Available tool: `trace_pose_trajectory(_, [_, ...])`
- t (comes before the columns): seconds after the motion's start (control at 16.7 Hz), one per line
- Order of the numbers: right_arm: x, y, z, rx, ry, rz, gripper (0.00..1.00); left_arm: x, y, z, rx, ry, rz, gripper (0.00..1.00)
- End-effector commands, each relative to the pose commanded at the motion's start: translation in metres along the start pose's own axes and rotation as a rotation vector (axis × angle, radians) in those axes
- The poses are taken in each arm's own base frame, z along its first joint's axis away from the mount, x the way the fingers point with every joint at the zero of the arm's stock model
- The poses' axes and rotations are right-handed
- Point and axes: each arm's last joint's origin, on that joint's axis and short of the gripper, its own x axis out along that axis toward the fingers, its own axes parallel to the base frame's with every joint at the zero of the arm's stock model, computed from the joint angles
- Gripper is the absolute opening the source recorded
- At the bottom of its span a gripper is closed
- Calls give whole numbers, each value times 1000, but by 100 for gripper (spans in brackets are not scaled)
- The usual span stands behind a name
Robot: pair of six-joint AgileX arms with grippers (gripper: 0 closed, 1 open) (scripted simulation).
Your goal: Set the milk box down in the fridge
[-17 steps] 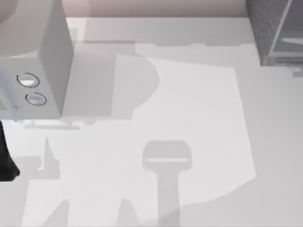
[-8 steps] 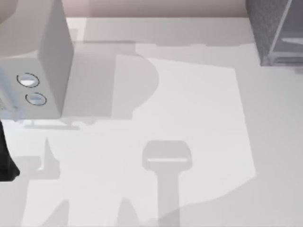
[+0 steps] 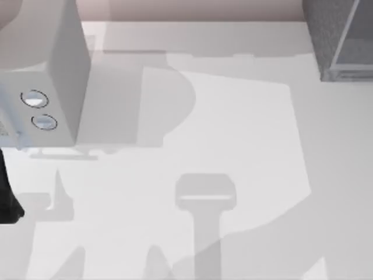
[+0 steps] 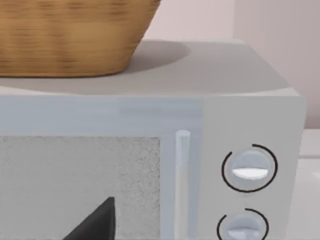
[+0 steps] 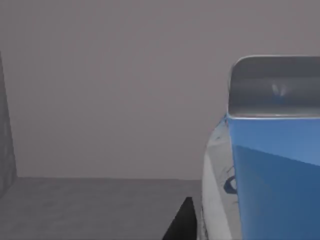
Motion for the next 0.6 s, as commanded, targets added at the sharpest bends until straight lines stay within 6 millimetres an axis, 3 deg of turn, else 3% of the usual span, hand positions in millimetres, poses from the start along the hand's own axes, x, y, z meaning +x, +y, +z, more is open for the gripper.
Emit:
trace_pose_trajectory(0.3, [32, 6, -16, 30, 73, 21, 0, 0, 0, 0, 0, 0, 0, 100])
trace_pose_trajectory(0.6, [59, 6, -8, 28, 67, 15, 0, 0, 0, 0, 0, 0, 0, 100])
